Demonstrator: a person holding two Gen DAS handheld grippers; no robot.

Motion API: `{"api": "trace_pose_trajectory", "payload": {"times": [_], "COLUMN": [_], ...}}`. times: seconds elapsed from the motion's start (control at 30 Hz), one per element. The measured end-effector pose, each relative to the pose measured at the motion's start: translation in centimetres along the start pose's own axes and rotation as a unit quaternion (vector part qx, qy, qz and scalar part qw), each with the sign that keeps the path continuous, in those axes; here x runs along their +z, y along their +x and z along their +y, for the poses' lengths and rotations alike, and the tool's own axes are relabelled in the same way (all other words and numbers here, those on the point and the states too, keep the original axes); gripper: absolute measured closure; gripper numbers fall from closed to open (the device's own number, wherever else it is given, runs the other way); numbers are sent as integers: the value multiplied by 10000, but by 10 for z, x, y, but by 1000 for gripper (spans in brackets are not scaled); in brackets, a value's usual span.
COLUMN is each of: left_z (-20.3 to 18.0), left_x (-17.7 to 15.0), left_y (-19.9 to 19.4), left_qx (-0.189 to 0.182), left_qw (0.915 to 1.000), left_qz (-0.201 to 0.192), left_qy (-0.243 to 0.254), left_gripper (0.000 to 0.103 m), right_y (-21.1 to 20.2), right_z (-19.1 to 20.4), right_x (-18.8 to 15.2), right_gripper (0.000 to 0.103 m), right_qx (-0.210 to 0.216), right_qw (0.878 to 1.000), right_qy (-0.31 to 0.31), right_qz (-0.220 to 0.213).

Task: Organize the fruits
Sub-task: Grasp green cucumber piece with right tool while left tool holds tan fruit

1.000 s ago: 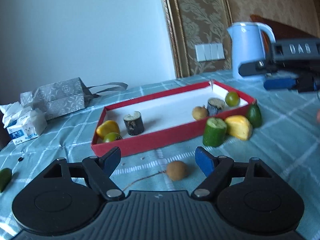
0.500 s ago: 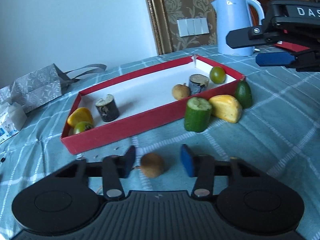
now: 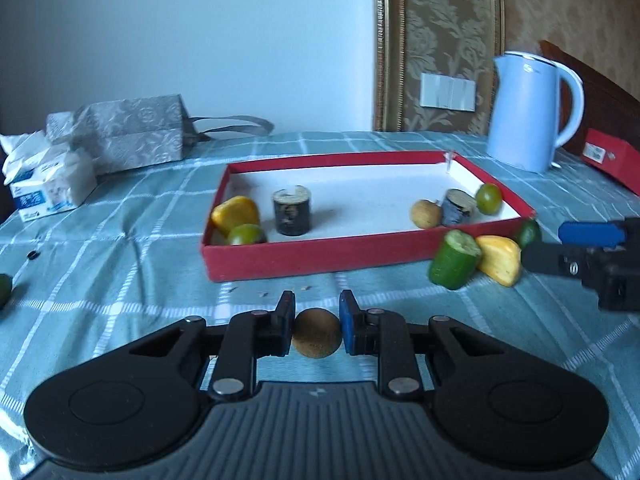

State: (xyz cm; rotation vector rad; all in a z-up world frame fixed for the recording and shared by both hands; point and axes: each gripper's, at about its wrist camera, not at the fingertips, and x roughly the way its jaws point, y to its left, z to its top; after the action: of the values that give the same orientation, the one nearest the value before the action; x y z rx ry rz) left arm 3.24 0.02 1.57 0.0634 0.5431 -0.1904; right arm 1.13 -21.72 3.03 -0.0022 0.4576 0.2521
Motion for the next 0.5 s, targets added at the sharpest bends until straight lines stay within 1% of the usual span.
{"api": "trace_pose_trajectory", "payload": {"times": [0.2,0.4,0.5], "left_z": [4,6,8], "left_x": [-2,-2,-2], "left_y": [2,2,2], "left_qx": [-42,-138,-168], "left_qw": [10000,9998,9997], "left_qz": [-18,-24,-17], "left_qy": [-56,-131,-181], "left_gripper": [80,80,80], "right_y": [13,34,47], "right_z": [25,29,29], "right_x": [2,4,6], "right_gripper": [33,34,34], "right_qx": [381,474,365], "right_qw": [9991,9977,9977], "right_qy": [145,382,415], "right_qz": [84,311,394]}}
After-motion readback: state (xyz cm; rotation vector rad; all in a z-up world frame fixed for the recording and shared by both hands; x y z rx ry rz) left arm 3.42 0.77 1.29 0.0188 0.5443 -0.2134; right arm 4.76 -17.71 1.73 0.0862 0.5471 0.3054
